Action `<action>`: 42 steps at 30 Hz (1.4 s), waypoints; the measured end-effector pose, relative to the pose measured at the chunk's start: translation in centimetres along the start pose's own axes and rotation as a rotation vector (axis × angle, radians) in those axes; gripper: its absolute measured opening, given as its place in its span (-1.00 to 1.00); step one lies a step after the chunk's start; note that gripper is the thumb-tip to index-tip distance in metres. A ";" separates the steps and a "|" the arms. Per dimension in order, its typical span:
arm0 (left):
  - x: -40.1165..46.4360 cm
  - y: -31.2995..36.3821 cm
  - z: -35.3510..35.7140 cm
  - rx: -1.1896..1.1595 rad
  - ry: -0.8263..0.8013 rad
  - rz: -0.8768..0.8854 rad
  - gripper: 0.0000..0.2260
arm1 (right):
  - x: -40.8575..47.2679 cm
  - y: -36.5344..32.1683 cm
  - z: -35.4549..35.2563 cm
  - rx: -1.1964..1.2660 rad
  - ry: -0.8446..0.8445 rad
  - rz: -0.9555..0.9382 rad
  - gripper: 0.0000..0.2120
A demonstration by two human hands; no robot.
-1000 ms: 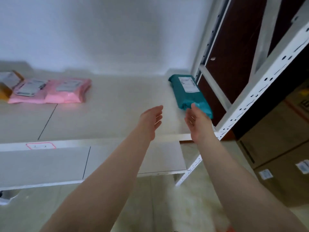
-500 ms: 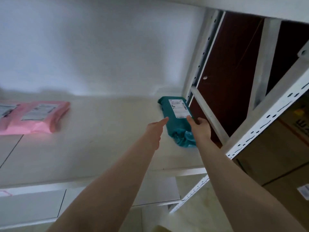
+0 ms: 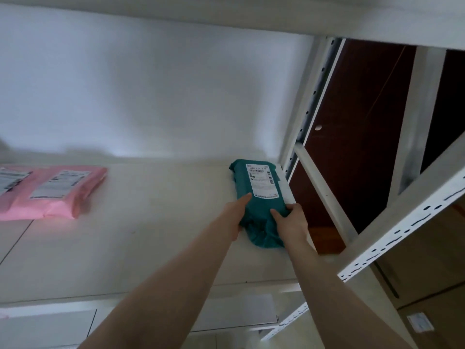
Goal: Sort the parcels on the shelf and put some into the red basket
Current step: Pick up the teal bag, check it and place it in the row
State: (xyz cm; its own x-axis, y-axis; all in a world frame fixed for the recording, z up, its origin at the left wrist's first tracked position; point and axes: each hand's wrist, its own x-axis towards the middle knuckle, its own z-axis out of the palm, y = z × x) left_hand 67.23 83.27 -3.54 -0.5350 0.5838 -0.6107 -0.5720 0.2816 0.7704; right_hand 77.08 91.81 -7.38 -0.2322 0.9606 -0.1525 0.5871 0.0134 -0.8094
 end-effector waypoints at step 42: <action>-7.9 4.1 -43.1 -0.048 -0.020 0.498 -0.47 | -25.5 -17.0 22.2 0.829 -0.528 -0.095 -0.50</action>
State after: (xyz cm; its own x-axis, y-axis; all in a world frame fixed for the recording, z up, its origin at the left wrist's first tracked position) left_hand 42.33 46.96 -3.48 -0.7385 0.6533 -0.1668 -0.2785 -0.0703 0.9579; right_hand 55.85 60.90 -2.35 -0.6847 0.7159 -0.1366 -0.1342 -0.3081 -0.9418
